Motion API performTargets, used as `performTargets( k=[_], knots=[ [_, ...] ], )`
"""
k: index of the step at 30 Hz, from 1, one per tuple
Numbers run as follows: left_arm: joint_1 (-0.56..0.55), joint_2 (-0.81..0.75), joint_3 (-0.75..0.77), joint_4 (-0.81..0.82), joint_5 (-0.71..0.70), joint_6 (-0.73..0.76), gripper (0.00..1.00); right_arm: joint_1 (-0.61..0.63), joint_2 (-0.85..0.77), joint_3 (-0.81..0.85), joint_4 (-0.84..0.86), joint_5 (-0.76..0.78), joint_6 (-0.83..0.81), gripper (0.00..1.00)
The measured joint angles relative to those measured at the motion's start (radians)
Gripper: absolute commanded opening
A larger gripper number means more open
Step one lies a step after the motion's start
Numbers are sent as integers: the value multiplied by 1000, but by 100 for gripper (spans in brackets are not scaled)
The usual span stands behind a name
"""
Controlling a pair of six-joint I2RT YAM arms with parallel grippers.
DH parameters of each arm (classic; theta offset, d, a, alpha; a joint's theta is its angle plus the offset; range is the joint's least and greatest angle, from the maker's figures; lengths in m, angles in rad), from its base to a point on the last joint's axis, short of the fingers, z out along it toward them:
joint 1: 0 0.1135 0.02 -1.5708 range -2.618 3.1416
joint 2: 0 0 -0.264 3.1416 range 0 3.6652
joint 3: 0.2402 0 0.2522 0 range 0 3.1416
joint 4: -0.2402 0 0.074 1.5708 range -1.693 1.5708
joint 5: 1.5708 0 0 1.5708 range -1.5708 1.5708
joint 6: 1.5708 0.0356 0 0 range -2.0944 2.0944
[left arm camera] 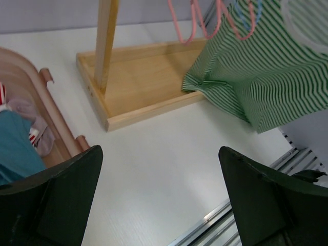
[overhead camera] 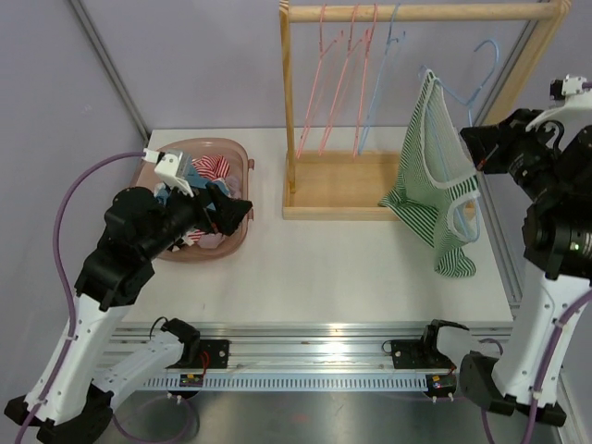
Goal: Remove the tank top from the hanger
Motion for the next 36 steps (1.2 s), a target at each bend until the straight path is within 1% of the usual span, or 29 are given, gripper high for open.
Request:
performTargets(
  k=[6, 10, 15, 17, 19, 24, 29, 33, 35, 36],
  knots=[
    [-159, 101, 185, 42, -75, 10, 99, 2, -159, -35, -93, -66, 20, 0],
    [-388, 200, 328, 89, -183, 88, 99, 34, -249, -35, -161, -77, 32, 0],
    [-626, 302, 426, 158, -300, 234, 99, 113, -267, 60, -259, -90, 35, 0],
    [-703, 340, 439, 196, -342, 296, 99, 147, -274, 92, -280, -94, 38, 0],
    [-753, 368, 440, 229, -380, 340, 99, 173, -281, 111, -289, -104, 42, 0],
    [-814, 435, 427, 316, -466, 420, 99, 239, -294, 124, -289, -161, 63, 0],
    [-830, 467, 417, 400, -531, 466, 98, 282, -294, 137, -289, -196, 78, 0],
    [-830, 494, 417, 443, -579, 496, 90, 301, -294, 145, -285, -223, 86, 0],
    [-830, 511, 417, 457, -598, 506, 88, 303, -294, 142, -280, -241, 92, 0],
    [-830, 520, 417, 461, -607, 511, 85, 304, -296, 137, -275, -251, 95, 0]
  ],
)
